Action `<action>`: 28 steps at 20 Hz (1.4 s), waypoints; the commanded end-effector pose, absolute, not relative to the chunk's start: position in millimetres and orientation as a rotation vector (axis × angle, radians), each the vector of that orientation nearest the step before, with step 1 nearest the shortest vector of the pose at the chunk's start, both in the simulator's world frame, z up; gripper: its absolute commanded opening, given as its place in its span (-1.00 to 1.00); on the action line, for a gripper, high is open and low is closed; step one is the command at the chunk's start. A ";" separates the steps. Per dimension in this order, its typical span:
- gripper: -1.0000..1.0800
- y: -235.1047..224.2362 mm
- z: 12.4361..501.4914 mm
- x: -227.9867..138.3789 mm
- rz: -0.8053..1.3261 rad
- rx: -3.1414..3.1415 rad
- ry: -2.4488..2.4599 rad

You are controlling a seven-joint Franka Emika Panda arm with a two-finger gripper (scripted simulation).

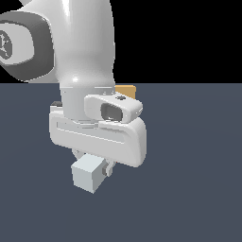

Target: Insert the peg into the horizontal hole in a box.

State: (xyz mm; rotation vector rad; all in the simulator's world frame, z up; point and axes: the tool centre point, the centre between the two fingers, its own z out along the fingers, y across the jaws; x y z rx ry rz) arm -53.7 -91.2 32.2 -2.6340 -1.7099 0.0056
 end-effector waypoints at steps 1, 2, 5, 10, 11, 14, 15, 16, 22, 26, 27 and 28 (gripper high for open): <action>-1.00 -79.3 39.9 -44.9 0.001 -2.573 -1.806; -1.00 -73.5 42.7 -41.7 0.001 -2.541 -1.850; -1.00 -55.0 51.1 -33.5 0.001 -2.440 -1.981; -1.00 -32.5 60.6 -26.9 0.001 -2.315 -2.125; -1.00 -29.4 61.9 -26.3 0.001 -2.298 -2.144; -1.00 -23.1 64.4 -25.5 0.000 -2.263 -2.180; -1.00 -21.9 64.8 -25.4 0.000 -2.256 -2.187; -1.00 -21.3 65.0 -25.4 0.000 -2.253 -2.190; -1.00 -21.1 64.2 -26.2 0.003 -2.250 -2.190; -1.00 -21.5 67.1 -24.7 -0.002 -2.249 -2.196; -1.00 -21.5 67.1 -24.7 -0.002 -2.249 -2.196; -1.00 -21.5 65.2 -26.0 0.002 -2.248 -2.194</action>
